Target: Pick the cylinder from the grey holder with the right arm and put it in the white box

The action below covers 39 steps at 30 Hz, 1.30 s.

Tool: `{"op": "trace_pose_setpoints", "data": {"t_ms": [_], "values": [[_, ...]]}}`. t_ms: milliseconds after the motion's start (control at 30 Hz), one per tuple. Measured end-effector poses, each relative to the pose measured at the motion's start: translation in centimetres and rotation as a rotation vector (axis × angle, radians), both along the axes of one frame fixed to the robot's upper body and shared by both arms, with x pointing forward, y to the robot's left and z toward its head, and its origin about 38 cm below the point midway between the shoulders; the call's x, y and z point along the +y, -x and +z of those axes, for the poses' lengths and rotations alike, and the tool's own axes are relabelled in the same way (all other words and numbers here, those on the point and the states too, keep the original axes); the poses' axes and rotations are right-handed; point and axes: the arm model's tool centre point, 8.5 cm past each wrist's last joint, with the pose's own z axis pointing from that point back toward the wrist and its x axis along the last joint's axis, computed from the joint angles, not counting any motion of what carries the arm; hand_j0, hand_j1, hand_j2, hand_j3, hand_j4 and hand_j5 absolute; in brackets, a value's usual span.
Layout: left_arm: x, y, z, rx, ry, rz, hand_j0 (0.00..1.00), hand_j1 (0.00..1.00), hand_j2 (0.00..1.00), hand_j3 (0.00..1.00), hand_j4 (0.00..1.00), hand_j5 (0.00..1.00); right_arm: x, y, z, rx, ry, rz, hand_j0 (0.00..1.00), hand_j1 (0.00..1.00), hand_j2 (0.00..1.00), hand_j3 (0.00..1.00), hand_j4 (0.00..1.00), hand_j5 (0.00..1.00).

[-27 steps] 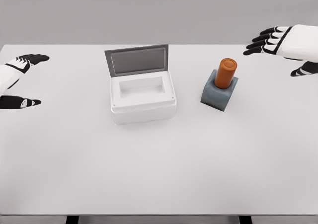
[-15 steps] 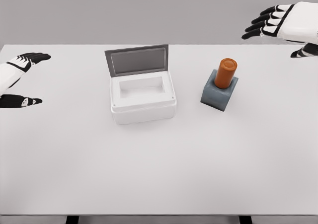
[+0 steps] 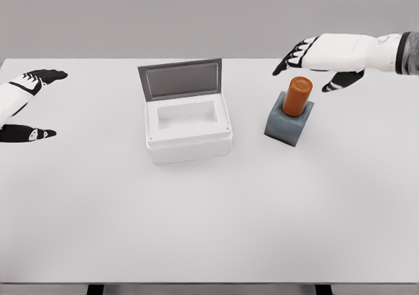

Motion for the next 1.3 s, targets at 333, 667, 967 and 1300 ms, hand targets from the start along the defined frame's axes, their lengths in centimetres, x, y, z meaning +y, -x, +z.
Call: {"op": "trace_pose_setpoints", "data": {"t_ms": [333,667,967,1300], "values": [[0.0,0.0,0.0,0.000,0.001,0.000,1.00,1.00,1.00,1.00,1.00,1.00,0.9,-1.3,-2.5,0.052,0.020,-0.002,0.92,0.92,0.92,0.92,0.92,0.92],[-0.2,0.1,-0.1,0.000,0.004,-0.004,1.00,1.00,1.00,1.00,1.00,1.00,0.0,-2.3,-4.1,0.082,0.041,-0.017,0.92,0.92,0.92,0.92,0.92,0.92],[-0.4,0.2,0.6,-0.020,0.001,-0.011,1.00,1.00,1.00,1.00,1.00,1.00,0.1,-2.4,-4.4,0.088,0.051,-0.011,0.89,0.89,0.89,0.89,0.89,0.89],[-0.4,0.3,0.6,-0.019,0.002,-0.011,1.00,1.00,1.00,1.00,1.00,1.00,0.5,-2.5,-4.9,0.098,0.053,-0.006,0.68,0.68,0.68,0.68,0.68,0.68]]}}
